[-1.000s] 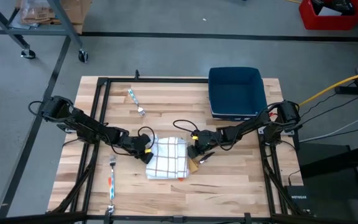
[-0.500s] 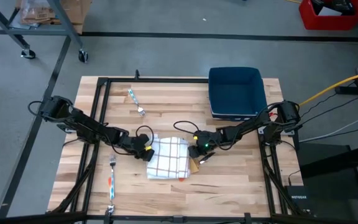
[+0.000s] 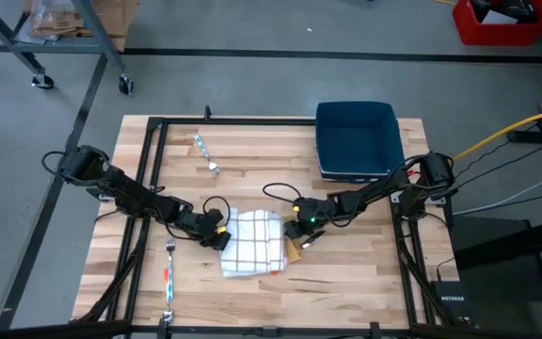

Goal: Fold towel
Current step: Put the stacked folded towels into the blue bin

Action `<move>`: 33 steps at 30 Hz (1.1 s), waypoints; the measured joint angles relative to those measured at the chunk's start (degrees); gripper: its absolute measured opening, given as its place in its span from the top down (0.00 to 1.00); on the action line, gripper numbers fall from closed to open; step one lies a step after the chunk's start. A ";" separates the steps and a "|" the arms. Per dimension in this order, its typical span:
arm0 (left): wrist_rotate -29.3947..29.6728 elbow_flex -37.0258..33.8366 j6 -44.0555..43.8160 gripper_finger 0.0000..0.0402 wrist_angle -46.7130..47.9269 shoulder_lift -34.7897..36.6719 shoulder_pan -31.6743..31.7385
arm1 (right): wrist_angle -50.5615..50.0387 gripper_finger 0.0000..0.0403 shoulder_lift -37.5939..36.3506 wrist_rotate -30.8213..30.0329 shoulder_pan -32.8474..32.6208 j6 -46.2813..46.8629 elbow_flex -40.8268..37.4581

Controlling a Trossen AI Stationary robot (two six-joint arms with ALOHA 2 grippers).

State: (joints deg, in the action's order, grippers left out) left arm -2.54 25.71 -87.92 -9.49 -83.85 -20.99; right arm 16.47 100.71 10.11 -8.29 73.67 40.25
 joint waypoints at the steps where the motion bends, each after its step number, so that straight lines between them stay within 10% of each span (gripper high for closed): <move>1: -0.60 0.00 0.22 0.55 0.04 0.00 0.01 | -0.01 0.60 0.01 0.04 0.00 -0.01 0.00; 10: -5.56 -0.11 6.38 0.55 0.34 -0.04 5.92 | -0.09 0.60 0.02 1.04 0.02 -0.64 0.00; 22: -29.71 -0.24 19.46 0.55 7.13 -0.15 16.05 | -0.26 0.60 0.01 1.17 0.00 -2.37 0.00; 33: -30.82 -0.20 21.86 0.55 10.81 -0.07 17.20 | -0.36 0.60 0.02 1.22 0.02 -2.40 0.00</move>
State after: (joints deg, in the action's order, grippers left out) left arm -33.36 25.52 -66.07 1.32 -83.92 -3.79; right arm 16.11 100.73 11.33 -8.27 71.28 40.25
